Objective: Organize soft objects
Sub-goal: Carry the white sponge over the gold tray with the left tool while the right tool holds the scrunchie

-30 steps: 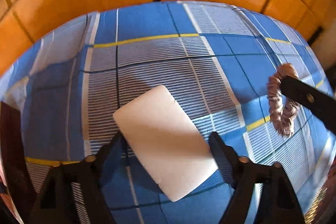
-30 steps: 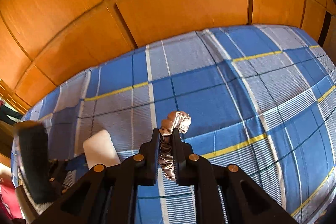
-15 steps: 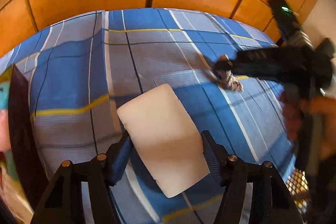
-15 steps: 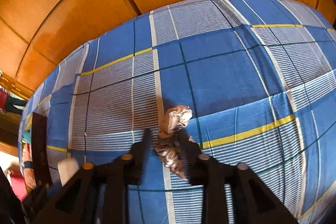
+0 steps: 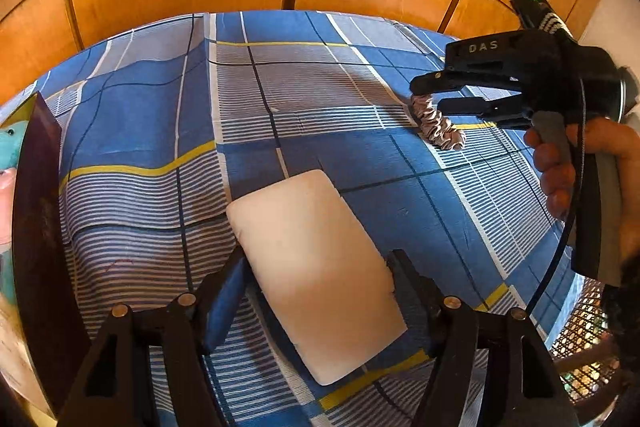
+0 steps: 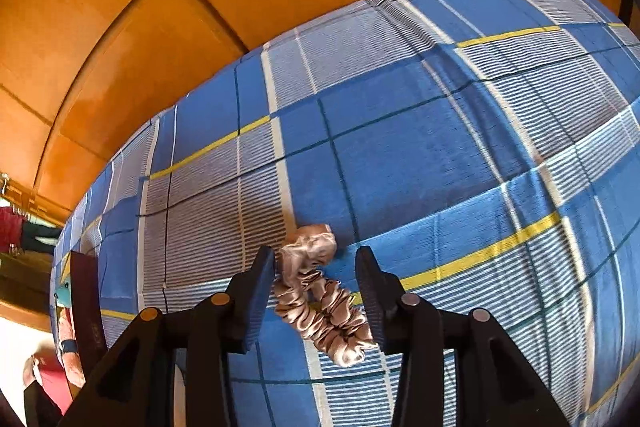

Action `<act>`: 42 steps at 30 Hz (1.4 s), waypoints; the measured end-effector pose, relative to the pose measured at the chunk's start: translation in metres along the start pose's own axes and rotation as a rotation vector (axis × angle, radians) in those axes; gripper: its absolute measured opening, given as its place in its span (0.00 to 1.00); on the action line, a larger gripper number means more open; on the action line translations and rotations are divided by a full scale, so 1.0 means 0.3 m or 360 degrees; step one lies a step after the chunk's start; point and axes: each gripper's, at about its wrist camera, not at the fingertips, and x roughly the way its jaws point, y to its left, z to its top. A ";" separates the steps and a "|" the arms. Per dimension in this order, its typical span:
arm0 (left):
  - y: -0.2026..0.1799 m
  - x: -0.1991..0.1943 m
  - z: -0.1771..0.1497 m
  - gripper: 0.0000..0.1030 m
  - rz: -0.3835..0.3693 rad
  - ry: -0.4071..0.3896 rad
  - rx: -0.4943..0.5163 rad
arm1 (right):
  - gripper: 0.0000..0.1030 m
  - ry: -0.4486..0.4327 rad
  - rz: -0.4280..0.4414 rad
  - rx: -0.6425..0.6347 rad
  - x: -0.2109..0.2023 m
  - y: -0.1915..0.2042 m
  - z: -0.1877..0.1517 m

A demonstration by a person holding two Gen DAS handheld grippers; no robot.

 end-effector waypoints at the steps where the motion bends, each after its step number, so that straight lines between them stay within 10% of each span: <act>1: -0.007 0.004 -0.001 0.69 0.0005 -0.0010 0.0001 | 0.40 0.0020 0.0002 -0.0023 0.009 0.013 -0.003; 4: -0.017 0.003 -0.017 0.67 0.0031 -0.0047 0.0023 | 0.40 0.0055 -0.0025 -0.0119 0.030 0.053 -0.011; 7: -0.029 0.003 -0.035 0.66 0.0075 -0.0093 0.0058 | 0.19 0.0045 -0.0252 -0.0327 0.049 0.103 -0.037; 13: -0.018 -0.026 -0.043 0.62 0.0070 -0.0133 0.0007 | 0.19 0.0017 -0.0406 -0.0567 0.071 0.166 -0.071; 42: 0.066 -0.366 -0.072 0.63 0.0156 -0.0390 -0.0171 | 0.18 -0.0102 -0.0516 -0.0726 0.071 0.202 -0.136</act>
